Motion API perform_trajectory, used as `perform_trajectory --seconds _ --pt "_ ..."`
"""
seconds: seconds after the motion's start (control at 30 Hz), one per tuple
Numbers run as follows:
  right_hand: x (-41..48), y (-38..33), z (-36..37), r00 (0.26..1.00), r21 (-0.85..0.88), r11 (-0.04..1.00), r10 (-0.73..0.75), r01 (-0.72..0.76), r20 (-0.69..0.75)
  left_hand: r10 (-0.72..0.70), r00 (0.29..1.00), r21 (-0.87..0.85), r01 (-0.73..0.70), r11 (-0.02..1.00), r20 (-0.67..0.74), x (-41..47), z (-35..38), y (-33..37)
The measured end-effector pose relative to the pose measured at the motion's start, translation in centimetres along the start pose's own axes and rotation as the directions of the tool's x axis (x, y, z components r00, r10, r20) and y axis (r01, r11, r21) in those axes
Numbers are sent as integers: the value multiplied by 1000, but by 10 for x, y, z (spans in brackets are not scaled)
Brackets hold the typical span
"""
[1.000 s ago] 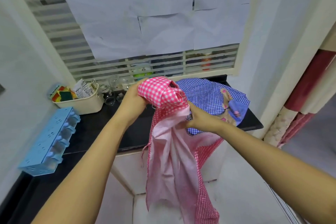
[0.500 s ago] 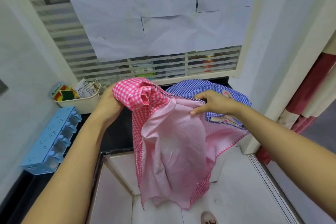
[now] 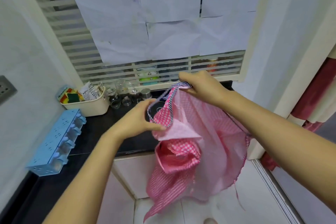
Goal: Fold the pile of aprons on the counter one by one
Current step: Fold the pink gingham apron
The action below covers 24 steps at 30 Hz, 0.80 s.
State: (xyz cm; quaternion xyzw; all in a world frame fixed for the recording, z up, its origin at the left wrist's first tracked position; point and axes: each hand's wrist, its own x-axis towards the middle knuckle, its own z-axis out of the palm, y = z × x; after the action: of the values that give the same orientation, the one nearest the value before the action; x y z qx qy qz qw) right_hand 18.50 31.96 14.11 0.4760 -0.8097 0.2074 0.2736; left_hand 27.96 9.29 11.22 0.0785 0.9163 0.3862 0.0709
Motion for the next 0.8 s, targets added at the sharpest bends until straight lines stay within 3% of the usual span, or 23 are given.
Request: perform_trajectory --seconds 0.07,0.2,0.27,0.33,0.37,0.43,0.5,0.57,0.7,0.8 --pt "9 -1 -1 999 -40 998 -50 50 3 61 998 -27 -61 998 -6 4 22 15" --pt "16 3 -6 998 -95 993 -69 70 13 -13 992 11 14 1000 -124 18 44 16" --pt "14 10 -10 999 -94 995 -19 22 38 -68 998 -33 69 997 15 20 39 10" --pt "9 19 -15 999 -132 991 21 -15 45 -93 993 33 91 995 77 18 37 6" --pt "6 24 -18 998 -146 989 35 -28 51 -100 995 41 99 994 13 17 37 5" --pt "2 33 -25 992 -160 985 85 -69 96 -179 952 -80 164 983 -250 21 32 3" --pt "-5 42 -27 964 -206 970 174 -132 201 -263 811 -242 155 958 -523 27 20 -1" --pt "-18 50 -23 924 -257 942 282 -216 257 -223 692 -225 89 970 -687 29 8 4" --pt "-46 61 -9 889 -295 873 439 -388 131 -18 615 -65 -54 996 -788 22 -2 28" --pt "-54 60 -3 822 -222 818 560 -530 104 -106 729 -62 87 994 -676 28 -7 27"
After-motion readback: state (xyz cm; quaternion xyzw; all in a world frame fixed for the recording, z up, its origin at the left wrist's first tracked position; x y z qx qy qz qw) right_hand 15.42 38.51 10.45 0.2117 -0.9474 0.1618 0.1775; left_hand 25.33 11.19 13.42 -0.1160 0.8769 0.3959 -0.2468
